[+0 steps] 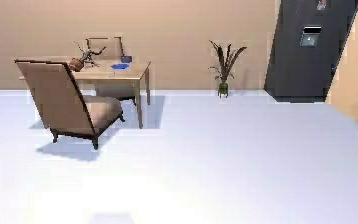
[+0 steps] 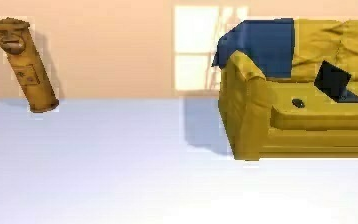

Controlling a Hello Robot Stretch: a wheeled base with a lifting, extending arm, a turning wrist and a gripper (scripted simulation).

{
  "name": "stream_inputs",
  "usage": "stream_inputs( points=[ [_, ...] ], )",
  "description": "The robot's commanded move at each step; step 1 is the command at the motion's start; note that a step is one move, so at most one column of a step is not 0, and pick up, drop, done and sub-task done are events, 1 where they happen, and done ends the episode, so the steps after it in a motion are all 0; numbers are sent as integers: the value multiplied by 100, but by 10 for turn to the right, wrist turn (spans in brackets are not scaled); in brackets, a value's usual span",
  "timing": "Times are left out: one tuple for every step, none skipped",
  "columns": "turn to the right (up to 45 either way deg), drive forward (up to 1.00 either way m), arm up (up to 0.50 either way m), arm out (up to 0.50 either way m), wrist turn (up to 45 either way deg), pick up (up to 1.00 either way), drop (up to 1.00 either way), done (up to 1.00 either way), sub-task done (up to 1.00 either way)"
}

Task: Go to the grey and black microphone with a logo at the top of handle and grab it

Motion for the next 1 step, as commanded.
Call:
stream_inputs(
  points=[
    [450,0,0,0,0,0,0,0,0]
  ],
)
